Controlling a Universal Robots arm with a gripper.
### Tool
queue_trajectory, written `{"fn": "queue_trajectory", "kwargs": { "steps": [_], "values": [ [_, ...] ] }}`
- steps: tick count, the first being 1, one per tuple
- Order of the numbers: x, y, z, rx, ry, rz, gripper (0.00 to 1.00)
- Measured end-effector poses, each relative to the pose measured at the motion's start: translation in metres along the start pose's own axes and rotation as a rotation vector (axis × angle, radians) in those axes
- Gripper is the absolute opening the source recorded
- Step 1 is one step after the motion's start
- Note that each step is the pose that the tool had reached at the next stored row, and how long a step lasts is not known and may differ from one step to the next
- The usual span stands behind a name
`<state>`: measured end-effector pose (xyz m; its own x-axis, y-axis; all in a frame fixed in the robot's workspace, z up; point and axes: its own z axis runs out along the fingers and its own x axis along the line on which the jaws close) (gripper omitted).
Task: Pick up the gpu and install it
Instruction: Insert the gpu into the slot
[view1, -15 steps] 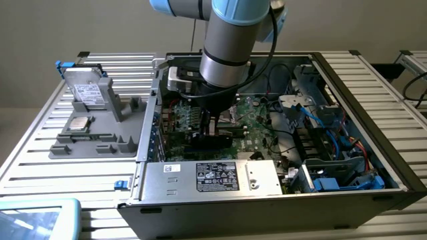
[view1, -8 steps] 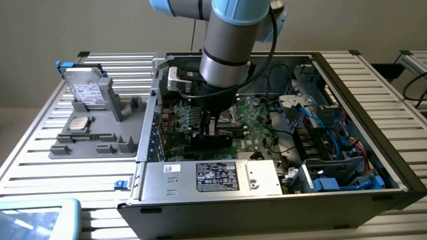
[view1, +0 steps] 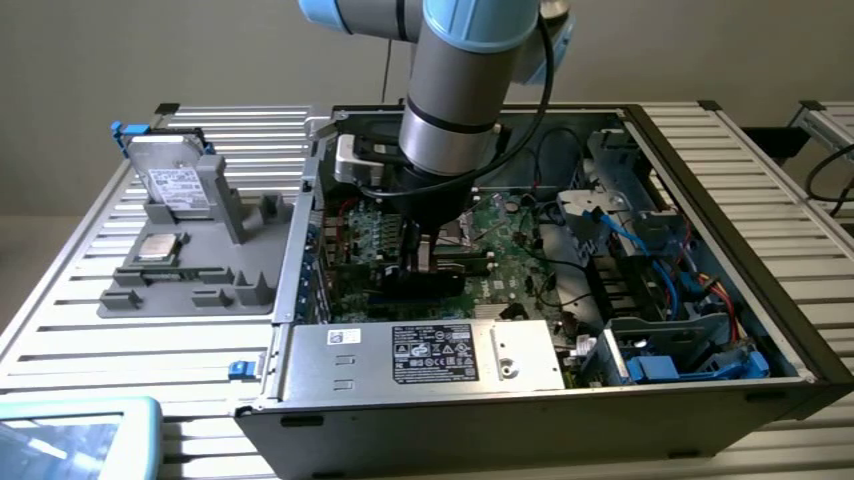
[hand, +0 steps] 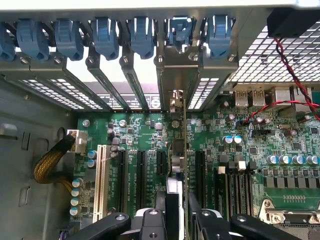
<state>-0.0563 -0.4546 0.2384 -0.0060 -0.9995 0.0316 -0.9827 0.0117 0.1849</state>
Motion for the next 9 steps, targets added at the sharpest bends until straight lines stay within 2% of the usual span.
{"fn": "queue_trajectory", "kwargs": {
  "steps": [9],
  "values": [
    [0.0, -0.0005, 0.0025, -0.0001, 0.0003, 0.0, 0.27]
  ]
}}
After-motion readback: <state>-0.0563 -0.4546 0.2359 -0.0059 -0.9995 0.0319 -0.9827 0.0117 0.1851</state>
